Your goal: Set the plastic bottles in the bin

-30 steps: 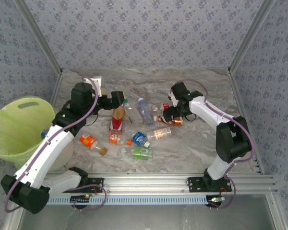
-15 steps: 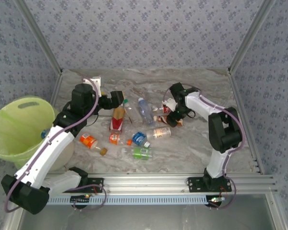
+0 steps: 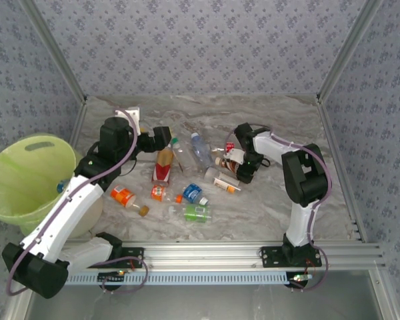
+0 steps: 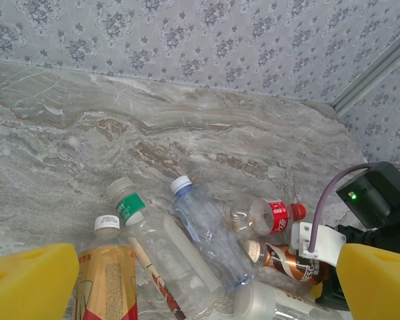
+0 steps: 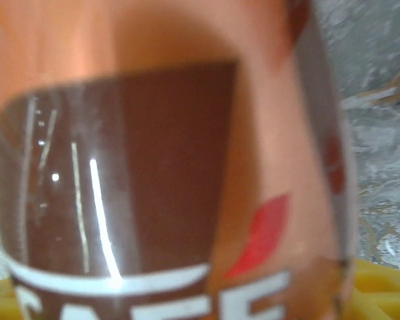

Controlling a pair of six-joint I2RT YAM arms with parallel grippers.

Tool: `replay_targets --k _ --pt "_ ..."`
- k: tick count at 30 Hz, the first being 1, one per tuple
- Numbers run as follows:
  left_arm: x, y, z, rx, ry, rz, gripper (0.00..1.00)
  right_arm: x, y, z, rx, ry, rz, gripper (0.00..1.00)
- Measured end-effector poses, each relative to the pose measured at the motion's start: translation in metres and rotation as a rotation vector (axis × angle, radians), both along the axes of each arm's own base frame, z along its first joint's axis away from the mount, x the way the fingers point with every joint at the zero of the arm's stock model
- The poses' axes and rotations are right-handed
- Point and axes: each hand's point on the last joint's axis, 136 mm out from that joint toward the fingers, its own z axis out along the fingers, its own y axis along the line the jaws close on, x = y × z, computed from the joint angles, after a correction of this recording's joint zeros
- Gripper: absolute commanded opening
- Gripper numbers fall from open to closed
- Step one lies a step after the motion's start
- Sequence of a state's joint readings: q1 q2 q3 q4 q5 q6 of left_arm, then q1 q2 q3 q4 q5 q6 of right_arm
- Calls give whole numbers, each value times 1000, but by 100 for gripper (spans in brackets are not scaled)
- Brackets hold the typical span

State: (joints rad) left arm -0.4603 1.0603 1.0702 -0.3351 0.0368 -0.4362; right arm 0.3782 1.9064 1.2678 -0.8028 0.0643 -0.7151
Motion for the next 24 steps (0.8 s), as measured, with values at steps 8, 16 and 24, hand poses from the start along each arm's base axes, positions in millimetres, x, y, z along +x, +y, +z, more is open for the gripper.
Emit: replay_targets --k 8,16,24 --pt "1 0 -2 1 3 1 99 -3 1 -1 4 -12 33 52" --pt "-1 0 -7 5 10 1 99 -24 -4 18 -9 -35 43 42" --pt "5 -4 -4 -20 -4 -2 99 -26 1 74 46 -174 51 34"
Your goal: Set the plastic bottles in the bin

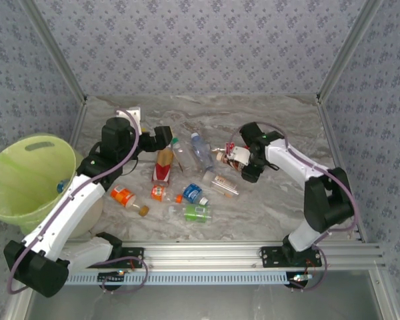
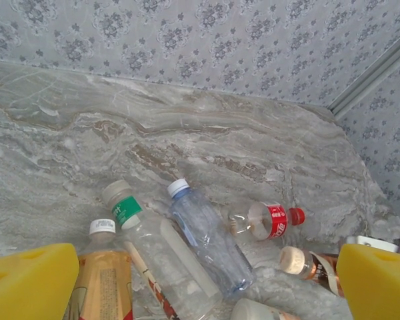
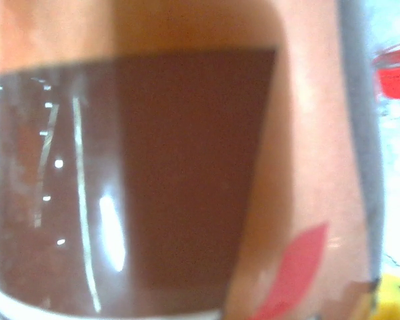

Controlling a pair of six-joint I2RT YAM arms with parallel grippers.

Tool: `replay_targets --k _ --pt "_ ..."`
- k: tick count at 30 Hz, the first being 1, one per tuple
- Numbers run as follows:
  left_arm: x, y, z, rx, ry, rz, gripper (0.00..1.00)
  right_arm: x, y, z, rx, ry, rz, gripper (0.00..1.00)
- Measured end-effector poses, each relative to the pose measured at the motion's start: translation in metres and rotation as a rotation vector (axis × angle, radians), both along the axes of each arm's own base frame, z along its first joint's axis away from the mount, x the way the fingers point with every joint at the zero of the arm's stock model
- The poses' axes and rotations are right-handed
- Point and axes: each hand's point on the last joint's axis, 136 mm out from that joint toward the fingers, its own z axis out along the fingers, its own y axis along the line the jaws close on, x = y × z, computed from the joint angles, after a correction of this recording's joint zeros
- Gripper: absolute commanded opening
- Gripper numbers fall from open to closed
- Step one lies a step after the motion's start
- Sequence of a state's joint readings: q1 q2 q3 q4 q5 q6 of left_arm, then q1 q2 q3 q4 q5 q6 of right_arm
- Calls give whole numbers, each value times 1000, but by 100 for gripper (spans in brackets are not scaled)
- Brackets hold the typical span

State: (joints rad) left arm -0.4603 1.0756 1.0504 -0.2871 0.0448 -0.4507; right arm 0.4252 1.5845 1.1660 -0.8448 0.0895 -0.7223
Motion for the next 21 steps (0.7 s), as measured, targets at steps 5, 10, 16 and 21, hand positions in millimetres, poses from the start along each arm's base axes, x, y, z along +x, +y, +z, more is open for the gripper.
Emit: replay_targets --k 5,10,16,21 --pt "5 -16 -12 -41 52 -48 99 -2 23 29 79 -69 45 26" --pt "10 -36 -16 -121 87 -115 99 -1 52 59 254 -113 20 28" --pt "16 -73 -1 -250 107 -266 100 7 90 85 443 -156 -28 29" --pt "18 -100 19 -314 90 -373 100 7 123 101 577 -166 -7 30"
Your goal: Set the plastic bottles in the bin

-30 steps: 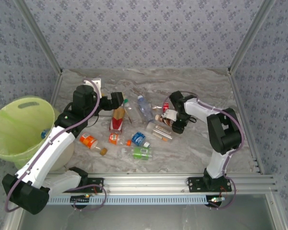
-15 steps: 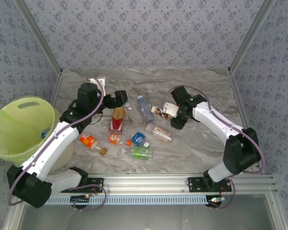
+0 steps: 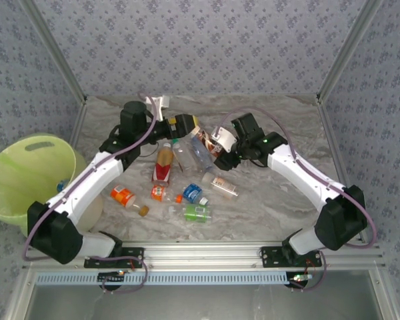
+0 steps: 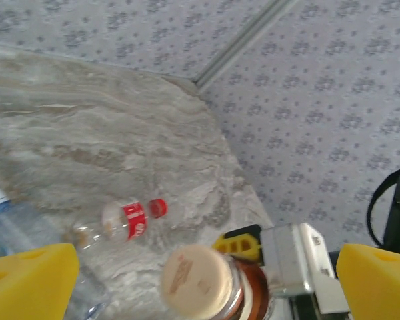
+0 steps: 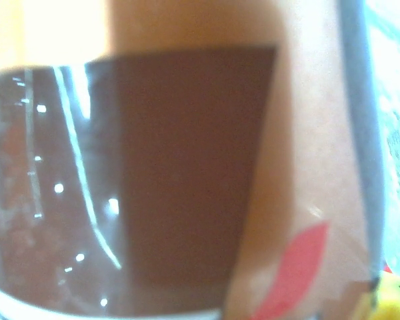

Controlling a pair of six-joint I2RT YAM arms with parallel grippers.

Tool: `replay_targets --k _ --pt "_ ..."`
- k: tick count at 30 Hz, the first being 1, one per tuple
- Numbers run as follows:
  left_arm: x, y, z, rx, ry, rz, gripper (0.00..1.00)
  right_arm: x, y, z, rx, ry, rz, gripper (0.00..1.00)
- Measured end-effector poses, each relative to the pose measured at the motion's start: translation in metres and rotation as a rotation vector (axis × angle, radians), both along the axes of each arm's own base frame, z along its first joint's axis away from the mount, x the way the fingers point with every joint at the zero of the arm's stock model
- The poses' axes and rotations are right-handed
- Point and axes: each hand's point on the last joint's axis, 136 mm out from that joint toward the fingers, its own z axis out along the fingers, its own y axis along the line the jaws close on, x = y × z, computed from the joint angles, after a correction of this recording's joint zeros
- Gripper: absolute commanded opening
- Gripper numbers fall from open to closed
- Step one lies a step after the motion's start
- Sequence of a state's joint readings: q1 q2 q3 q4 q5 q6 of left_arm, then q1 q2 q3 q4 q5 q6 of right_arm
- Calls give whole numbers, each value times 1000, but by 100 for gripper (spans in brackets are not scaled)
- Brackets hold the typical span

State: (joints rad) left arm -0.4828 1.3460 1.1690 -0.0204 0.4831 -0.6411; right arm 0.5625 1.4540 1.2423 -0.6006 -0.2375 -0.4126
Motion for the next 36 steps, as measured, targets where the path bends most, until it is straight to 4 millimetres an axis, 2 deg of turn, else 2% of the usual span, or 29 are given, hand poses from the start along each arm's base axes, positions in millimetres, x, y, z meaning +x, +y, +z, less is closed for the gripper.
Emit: replay_targets --k 4,11,22,25,30,32,34,35,36 --pt "1 -13 11 -29 -2 -38 97 0 16 11 77 -12 18 31" --pt "7 -18 2 -39 53 -27 79 -1 35 25 161 -26 43 35" --pt "6 -20 -3 -24 89 -34 43 0 41 30 192 -31 38 38" --pt "5 -22 0 -24 78 -41 40 0 41 30 194 -29 37 43" --pt "5 -22 3 -27 73 -43 26 0 42 32 200 -35 35 48" --pt "5 -23 4 -28 70 -47 16 0 42 33 204 -39 34 50" --pt "4 -23 5 -30 69 -54 1 -1 41 34 209 -42 34 54" --pt "3 -24 5 -31 70 -58 0 -2 40 34 210 -43 34 60" --pt "2 -24 5 -31 69 -62 0 -3 39 35 212 -42 32 70"
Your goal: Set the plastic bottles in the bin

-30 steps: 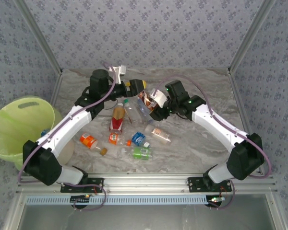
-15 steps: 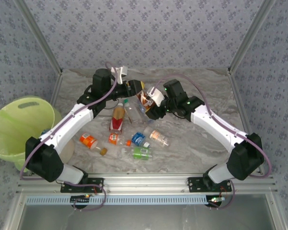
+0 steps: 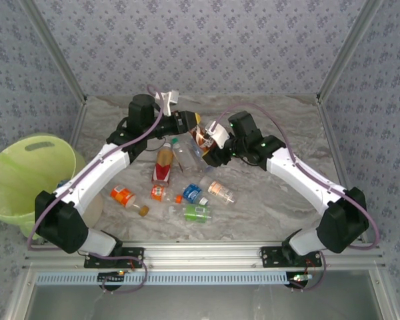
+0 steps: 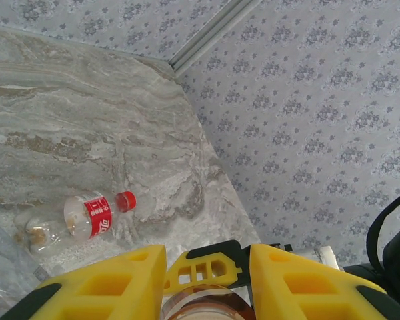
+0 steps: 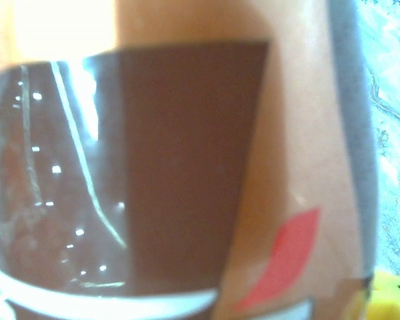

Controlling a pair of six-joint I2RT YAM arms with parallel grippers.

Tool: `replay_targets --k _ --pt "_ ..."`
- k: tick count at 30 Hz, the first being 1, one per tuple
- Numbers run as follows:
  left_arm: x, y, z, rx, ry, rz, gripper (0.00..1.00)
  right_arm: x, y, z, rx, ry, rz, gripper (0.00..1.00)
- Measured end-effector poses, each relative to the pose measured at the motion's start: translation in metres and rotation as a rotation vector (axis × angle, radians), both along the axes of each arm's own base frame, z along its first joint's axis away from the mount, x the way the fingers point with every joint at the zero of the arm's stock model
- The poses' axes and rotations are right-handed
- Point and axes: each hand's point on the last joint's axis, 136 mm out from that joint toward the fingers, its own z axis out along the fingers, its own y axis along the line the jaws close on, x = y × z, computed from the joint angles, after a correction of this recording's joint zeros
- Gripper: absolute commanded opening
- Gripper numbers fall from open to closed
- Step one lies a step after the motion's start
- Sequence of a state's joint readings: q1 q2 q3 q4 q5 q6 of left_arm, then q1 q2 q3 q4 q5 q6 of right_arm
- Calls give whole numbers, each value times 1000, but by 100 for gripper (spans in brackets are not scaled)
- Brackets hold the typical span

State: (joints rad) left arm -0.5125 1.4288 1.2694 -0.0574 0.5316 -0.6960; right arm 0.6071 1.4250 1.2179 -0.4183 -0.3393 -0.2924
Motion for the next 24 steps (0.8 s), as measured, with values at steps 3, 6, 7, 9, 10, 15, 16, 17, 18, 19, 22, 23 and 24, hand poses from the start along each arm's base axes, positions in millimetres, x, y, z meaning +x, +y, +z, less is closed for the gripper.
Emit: replay_targets --k 3,6,7,9,10,15,16,17,18,19,22,23,24 --pt "-2 -1 0 10 -5 -10 0 -4 -4 5 23 -12 -2 100" --pt "-2 0 -4 33 -13 -13 0 -11 -14 14 56 -40 -8 100" --pt "-2 1 -6 42 -14 -11 0 -12 -17 16 65 -52 -11 100" --pt "-2 3 -9 65 -18 -3 0 -15 -24 21 81 -81 -25 100" --pt "-2 4 -10 75 -20 0 0 -15 -28 24 85 -97 -37 100" --pt "-6 17 -7 130 -59 30 0 -9 -54 42 150 -198 -147 100" --pt "-7 20 -5 141 -67 36 0 -8 -60 44 165 -216 -177 100" --pt "-9 23 -1 151 -80 43 0 -6 -67 47 184 -237 -214 100" --pt "-11 27 3 162 -96 53 0 -4 -74 51 204 -260 -252 100" --pt "-12 29 7 167 -110 60 0 -2 -80 54 222 -280 -288 100" --pt "-17 41 20 191 -150 92 0 5 -99 66 286 -336 -398 100" --pt "-19 45 26 197 -168 104 0 6 -105 70 314 -353 -436 100" --pt "-21 50 31 205 -184 117 0 7 -111 74 346 -367 -472 100"
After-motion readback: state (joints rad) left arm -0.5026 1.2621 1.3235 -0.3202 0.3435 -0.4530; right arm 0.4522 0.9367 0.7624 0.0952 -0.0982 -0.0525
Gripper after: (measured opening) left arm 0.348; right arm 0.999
